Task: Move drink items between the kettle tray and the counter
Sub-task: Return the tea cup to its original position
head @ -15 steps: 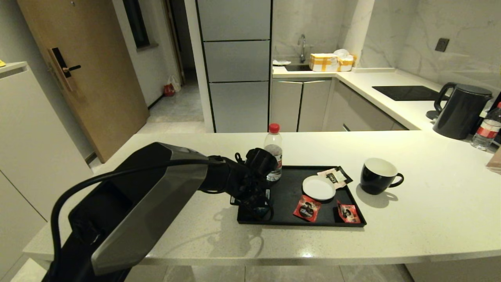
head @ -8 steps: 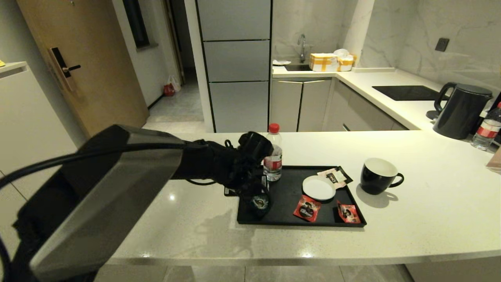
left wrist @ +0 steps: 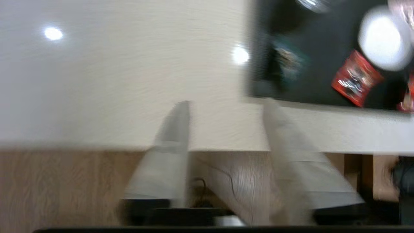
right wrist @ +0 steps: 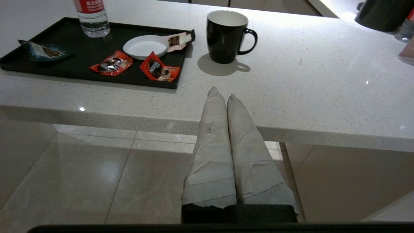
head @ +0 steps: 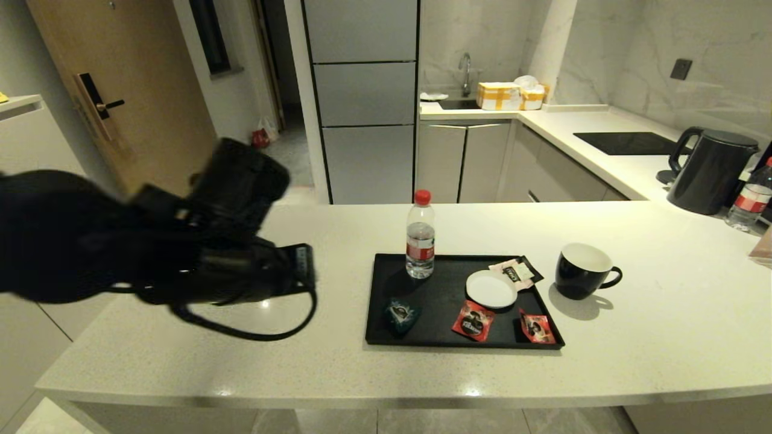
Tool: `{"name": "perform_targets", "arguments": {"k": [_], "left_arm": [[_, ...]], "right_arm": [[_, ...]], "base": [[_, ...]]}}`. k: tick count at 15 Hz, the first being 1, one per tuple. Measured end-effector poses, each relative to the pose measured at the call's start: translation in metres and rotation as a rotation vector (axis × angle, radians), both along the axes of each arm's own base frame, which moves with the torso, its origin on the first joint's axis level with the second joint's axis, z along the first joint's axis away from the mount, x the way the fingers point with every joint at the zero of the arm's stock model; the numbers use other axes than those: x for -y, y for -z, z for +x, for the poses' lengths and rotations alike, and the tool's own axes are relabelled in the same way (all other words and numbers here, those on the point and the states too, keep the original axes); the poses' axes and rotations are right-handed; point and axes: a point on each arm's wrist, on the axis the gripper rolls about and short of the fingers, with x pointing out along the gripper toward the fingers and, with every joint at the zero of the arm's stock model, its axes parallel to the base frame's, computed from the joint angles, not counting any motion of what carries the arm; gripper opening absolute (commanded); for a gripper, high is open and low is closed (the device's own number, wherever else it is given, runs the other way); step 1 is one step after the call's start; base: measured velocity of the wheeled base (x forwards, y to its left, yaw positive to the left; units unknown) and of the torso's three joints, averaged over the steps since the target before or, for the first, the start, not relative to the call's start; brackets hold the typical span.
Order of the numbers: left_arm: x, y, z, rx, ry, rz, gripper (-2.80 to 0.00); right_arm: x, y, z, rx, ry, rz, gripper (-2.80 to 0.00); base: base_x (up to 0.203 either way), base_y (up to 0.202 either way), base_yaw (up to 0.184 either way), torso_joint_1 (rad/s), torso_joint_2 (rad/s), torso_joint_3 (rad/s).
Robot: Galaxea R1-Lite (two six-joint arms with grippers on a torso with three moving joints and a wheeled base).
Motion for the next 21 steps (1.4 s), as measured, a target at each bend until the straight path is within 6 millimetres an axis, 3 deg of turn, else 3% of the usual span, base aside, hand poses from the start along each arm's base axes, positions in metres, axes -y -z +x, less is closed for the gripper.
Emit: {"name": "perform_targets", "arguments": {"k": [4, 7, 10, 13, 14, 16, 21], "left_arm": [[-0.089, -0.038, -0.087, 0.102, -0.188, -0.039, -2.80], [-0.140, -0.048, -0.182, 0.193, -0.367, -0.042, -2.80], [-0.160, -0.022, -0.281, 0.248, -0.450, 0.016, -2.80], [-0.160, 0.034, -0.351, 0.294, -0.417, 0.118, -2.80], [-0.158, 0.052, -0.363, 0.298, -0.395, 0.148, -2.80], [-0.154, 0.078, -0.361, 0.307, -0.357, 0.160, -2.80], [-0.150, 0.136, -0.281, 0.509, -0.292, 0.187, -2.80]], "right_arm": [[0.000, 0.000, 0.000, 0.001, 0.000, 0.000, -2.80], [0.000, 0.000, 0.000, 0.001, 0.000, 0.000, -2.80], [0.000, 0.000, 0.000, 0.000, 0.000, 0.000, -2.80], [0.000, 0.000, 0.000, 0.000, 0.000, 0.000, -2.80], [0.000, 0.000, 0.000, 0.001, 0.000, 0.000, -2.80], [0.000, 0.000, 0.000, 0.001, 0.000, 0.000, -2.80], [0.000, 0.000, 0.000, 0.001, 0.000, 0.000, -2.80]], "base": [[0.000, 0.000, 0.000, 0.000, 0.00, 0.000], [0.000, 0.000, 0.000, 0.000, 0.00, 0.000], [0.000, 0.000, 0.000, 0.000, 0.00, 0.000], [0.000, 0.000, 0.000, 0.000, 0.00, 0.000], [0.000, 0.000, 0.000, 0.000, 0.00, 0.000], [0.000, 0.000, 0.000, 0.000, 0.00, 0.000], [0.000, 0.000, 0.000, 0.000, 0.00, 0.000]]}}
